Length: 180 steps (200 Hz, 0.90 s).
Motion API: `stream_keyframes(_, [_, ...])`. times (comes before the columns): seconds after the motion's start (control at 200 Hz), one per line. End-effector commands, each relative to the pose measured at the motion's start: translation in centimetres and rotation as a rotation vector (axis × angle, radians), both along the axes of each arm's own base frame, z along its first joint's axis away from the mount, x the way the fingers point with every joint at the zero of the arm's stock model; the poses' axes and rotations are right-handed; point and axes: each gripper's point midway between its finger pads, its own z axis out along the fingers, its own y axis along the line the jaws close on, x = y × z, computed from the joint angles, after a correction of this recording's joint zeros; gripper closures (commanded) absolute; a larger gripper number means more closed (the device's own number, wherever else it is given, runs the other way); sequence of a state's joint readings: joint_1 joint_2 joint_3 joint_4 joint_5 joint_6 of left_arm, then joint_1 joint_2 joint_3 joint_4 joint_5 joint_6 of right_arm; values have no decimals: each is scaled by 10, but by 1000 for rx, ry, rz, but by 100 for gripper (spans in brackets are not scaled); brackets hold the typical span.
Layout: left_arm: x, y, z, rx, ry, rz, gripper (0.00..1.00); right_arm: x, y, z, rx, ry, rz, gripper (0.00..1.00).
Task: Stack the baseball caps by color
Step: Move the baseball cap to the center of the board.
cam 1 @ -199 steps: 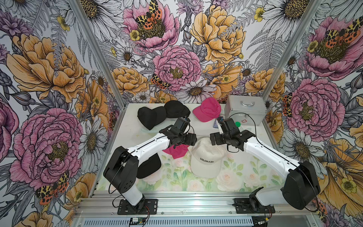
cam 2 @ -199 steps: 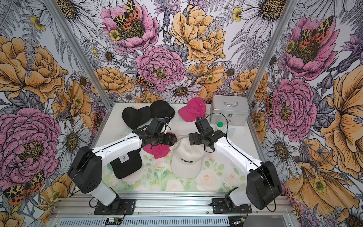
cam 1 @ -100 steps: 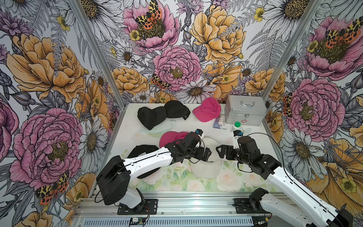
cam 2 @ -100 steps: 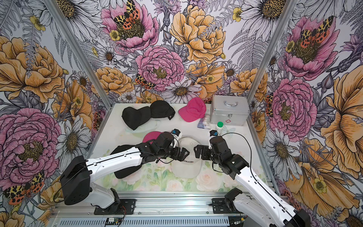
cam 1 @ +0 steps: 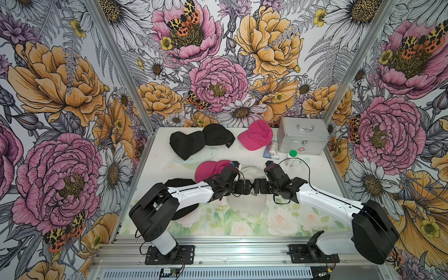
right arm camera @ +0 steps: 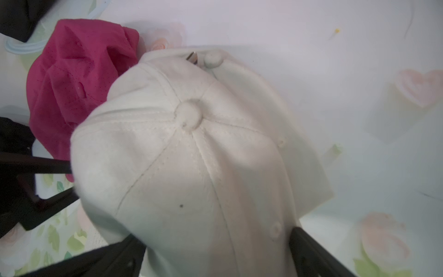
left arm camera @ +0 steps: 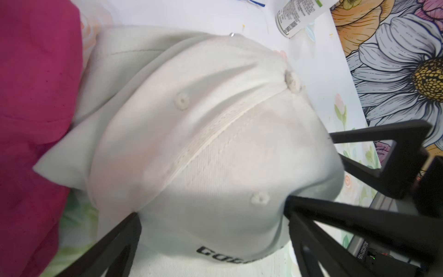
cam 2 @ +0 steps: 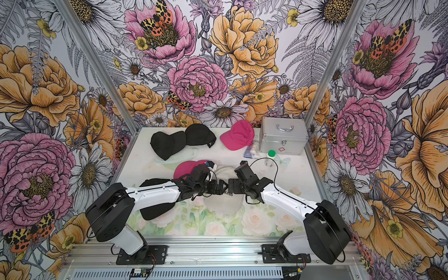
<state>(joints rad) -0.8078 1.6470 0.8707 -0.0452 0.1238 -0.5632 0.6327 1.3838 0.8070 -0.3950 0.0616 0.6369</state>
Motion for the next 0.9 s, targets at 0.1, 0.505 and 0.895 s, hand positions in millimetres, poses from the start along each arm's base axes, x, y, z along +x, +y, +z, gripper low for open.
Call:
stream_keyframes(0.1, [-3,-12,2,-48,3,-17,1,33,-7,26,13,-123,-59,4])
stream_keyframes(0.505, [-18,14,32,-148,25,33,1,-5,-40,50,21,-103,-83,3])
stream_keyframes(0.895, [-38,12,-10,-106,95,-14,1,-73,-83,1,33,48,-198,70])
